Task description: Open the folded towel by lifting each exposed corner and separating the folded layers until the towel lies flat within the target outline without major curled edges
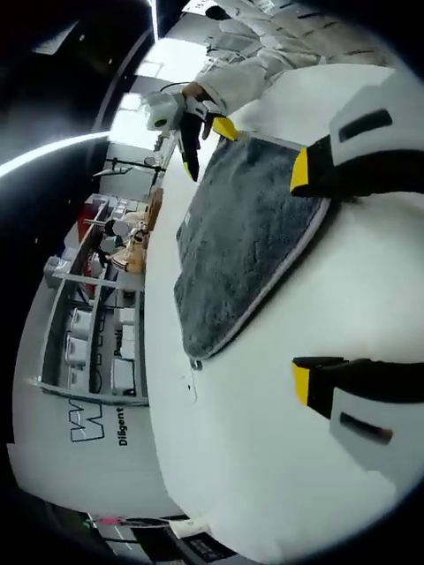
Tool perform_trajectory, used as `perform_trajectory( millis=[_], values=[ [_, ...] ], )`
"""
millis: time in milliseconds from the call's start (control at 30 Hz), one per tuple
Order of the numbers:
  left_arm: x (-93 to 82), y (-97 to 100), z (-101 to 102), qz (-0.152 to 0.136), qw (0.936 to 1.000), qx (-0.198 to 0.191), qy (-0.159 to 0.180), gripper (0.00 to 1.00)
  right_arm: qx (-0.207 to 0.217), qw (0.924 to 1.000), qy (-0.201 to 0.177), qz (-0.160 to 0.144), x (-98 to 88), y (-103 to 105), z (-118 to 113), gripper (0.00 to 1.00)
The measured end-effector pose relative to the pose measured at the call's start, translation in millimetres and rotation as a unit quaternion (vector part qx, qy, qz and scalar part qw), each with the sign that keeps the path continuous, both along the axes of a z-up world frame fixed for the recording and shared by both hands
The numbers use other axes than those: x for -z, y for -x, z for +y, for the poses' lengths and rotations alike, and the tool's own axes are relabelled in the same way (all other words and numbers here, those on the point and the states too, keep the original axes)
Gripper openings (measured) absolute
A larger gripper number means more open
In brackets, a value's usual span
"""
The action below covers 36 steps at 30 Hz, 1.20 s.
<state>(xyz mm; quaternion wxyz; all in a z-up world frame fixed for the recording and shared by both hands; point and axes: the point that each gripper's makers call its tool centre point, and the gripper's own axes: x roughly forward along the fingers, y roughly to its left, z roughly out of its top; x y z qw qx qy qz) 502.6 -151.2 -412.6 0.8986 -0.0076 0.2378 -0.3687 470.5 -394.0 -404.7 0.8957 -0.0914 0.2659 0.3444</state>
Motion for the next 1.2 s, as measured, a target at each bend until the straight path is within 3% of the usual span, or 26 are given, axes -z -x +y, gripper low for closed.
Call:
perform_trajectory(
  millis=[100,333,567,633,967,1200],
  values=[
    [1.5,3.3,-12,0.001,1.0000,0.004,0.002,0.71,-0.019,0.9997,-0.014,0.004,-3.0,5,6,0.99],
    [4.4,6.6,-28,0.003,1.0000,0.008,-0.001,0.64,-0.019,0.9996,-0.020,0.005,-4.2,3,3,0.99],
    [10.4,6.1,-32,0.009,1.0000,-0.001,-0.002,0.50,-0.022,0.9993,-0.031,-0.002,-10.6,6,6,0.99],
    [18.5,7.8,-35,0.032,0.9995,0.000,0.000,0.50,-0.024,0.9989,-0.039,-0.006,-14.5,7,8,0.99],
    [17.2,8.1,-41,0.026,0.9996,0.008,0.007,0.33,-0.029,0.9987,-0.041,-0.011,-18.0,10,9,0.99],
    [16.6,6.9,-38,0.021,0.9998,0.001,0.003,0.26,-0.035,0.9986,-0.038,-0.011,-17.6,11,12,0.98]
  ],
)
